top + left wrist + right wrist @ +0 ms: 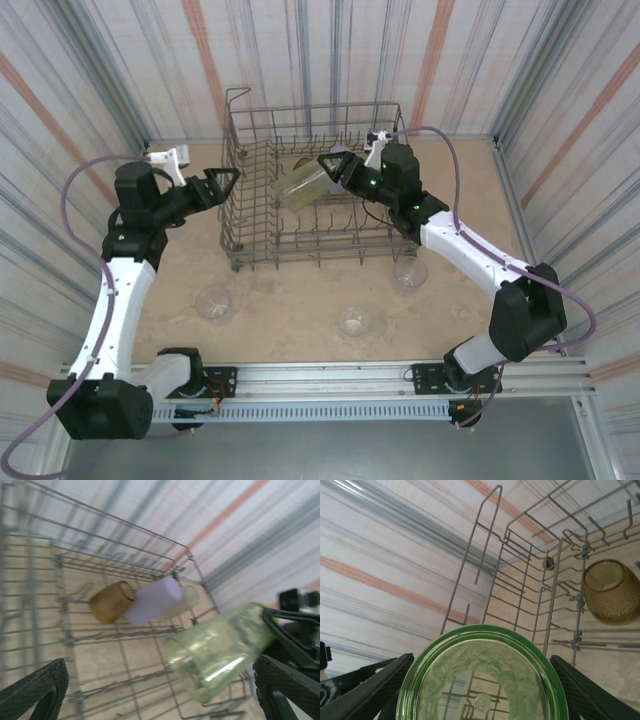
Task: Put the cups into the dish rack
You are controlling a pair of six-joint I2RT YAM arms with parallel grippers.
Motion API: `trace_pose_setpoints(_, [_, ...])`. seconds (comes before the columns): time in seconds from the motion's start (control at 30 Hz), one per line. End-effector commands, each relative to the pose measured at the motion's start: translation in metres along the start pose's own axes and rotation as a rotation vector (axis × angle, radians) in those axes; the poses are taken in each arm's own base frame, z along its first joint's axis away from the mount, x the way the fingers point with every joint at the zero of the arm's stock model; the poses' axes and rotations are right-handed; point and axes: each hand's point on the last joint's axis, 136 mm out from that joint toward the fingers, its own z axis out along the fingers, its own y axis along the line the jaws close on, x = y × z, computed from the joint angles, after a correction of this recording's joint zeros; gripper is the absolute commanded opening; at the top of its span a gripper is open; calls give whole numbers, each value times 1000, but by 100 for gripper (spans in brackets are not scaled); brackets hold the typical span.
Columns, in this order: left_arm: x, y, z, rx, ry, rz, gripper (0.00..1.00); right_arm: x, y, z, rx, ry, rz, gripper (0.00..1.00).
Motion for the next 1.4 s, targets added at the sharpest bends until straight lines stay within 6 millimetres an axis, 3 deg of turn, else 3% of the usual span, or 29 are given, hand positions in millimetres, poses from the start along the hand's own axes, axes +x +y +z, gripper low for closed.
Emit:
trace_pose_setpoints(0.0, [-1,33,-17,-141,3,-13,99,-10,8,0,59,-28,-121,45])
trace_pose_setpoints(0.2, [6,76,-30,-291,46,-105,99,-8,6,9,151,-13,-223,45])
trace_pose_setpoints(0.43, [25,97,-27,-333,69,-84,99,-3,-1,23,268,11,-354,45])
trace_pose_setpoints(0.57, [29,109,-35,-374,66,-135,99,-3,-6,31,323,16,-421,44])
trace_pose_setpoints(1.13, [31,118,-44,-398,44,-165,99,7,-4,79,409,35,-612,44])
trace_pose_setpoints(1.37, [32,118,-41,-377,48,-182,99,17,4,98,474,17,-806,45])
